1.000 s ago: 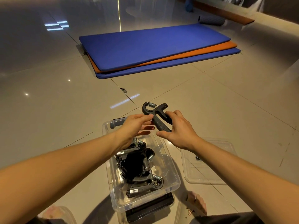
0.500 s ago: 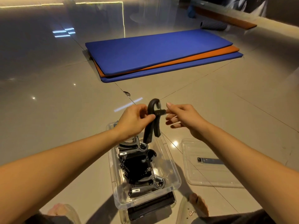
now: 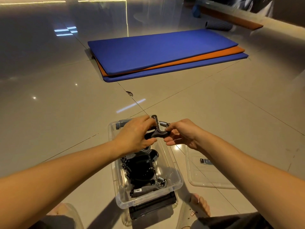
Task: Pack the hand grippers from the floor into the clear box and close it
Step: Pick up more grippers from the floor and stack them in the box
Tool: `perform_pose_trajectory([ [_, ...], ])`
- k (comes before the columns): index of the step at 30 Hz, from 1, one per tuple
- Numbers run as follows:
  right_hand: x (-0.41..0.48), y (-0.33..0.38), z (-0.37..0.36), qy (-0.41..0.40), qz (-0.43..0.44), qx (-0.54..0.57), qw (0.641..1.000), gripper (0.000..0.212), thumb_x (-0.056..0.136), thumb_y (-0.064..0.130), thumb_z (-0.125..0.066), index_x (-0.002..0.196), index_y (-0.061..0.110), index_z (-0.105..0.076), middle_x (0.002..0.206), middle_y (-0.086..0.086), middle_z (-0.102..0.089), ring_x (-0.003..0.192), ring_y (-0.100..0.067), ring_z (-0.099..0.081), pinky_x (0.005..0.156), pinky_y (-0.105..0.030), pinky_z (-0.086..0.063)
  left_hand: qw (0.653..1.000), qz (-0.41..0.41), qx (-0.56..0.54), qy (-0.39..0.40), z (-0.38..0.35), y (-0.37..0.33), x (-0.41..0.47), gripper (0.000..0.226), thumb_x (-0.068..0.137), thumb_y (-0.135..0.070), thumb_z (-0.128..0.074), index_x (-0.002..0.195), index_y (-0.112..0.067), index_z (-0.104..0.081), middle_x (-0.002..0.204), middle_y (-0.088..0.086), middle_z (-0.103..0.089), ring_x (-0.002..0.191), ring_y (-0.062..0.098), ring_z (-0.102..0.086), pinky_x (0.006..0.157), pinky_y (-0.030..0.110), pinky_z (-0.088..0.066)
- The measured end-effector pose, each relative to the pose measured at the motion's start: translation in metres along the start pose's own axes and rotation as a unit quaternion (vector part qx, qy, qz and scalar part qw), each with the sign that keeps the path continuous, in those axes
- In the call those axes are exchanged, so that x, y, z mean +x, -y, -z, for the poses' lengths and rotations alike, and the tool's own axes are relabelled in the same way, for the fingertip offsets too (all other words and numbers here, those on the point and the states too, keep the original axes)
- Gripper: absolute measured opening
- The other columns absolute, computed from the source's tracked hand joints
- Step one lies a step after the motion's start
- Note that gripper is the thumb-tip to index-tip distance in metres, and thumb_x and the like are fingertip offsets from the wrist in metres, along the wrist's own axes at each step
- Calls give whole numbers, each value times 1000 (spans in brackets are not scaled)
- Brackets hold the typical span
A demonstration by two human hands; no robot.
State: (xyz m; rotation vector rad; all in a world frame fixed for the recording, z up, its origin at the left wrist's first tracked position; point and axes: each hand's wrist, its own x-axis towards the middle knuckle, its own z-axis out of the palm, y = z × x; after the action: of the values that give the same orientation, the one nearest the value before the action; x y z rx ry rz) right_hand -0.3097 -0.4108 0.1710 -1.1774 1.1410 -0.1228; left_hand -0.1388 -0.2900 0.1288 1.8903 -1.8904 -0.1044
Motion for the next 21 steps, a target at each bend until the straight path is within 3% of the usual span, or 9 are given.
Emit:
perform_pose_trajectory([
  [3,0,-6,9,12,7,-29,999,21,95,-1,-56,112,-14,-56,86,-28,-70,67,-29,-71,59,-34,-62,998,52,19,29,-1,9,-4,95,67,-76,-71,144,-27,-43,139,-4,-45,127,16,-42,110,38,-37],
  [5,1,-11,14,23,10,-37,999,21,96,-2,-54,113,-15,-57,88,-29,-69,69,-30,-71,65,-37,-64,993,85,5,80,-3,12,-8,109,62,-82,-70,150,-25,-39,149,-5,-46,137,16,-40,116,41,-29],
  [9,2,-20,20,43,11,-63,997,20,98,-5,-50,114,-10,-60,96,-28,-68,71,-28,-71,73,-40,-63,989,91,-41,108,-12,19,-23,95,63,-79,-71,139,-25,-53,128,-7,-65,116,13,-60,100,33,-41],
  [12,4,-33,14,54,35,-153,986,24,97,-4,-53,120,-1,-59,101,-25,-68,75,-26,-70,75,-43,-62,988,83,-40,120,-19,18,-34,85,62,-78,-69,129,-27,-57,114,-10,-67,98,8,-59,85,27,-43],
  [14,8,-45,7,49,67,-280,956,37,92,-2,-62,128,4,-57,107,-21,-68,80,-24,-68,78,-44,-60,985,81,-33,151,-26,19,-43,79,62,-76,-69,124,-29,-57,109,-10,-66,93,7,-57,75,22,-40],
  [17,14,-65,-5,77,96,-429,895,70,84,12,-79,146,15,-47,130,-15,-61,101,-26,-66,82,-36,-56,971,89,-26,222,-38,21,-55,74,63,-74,-71,122,-31,-55,112,-11,-64,98,9,-58,79,28,-50],
  [19,17,-77,-9,83,120,-516,844,76,81,22,-83,148,16,-46,137,-12,-60,118,-26,-61,94,-31,-48,966,87,-22,243,-47,22,-60,73,63,-72,-73,121,-32,-54,111,-11,-65,96,9,-59,81,30,-53],
  [21,19,-86,-9,81,143,-564,809,71,81,28,-82,144,17,-51,135,-8,-62,116,-23,-61,95,-30,-46,963,92,-31,251,-57,20,-67,74,63,-71,-74,122,-31,-54,112,-11,-65,95,9,-59,78,28,-50],
])
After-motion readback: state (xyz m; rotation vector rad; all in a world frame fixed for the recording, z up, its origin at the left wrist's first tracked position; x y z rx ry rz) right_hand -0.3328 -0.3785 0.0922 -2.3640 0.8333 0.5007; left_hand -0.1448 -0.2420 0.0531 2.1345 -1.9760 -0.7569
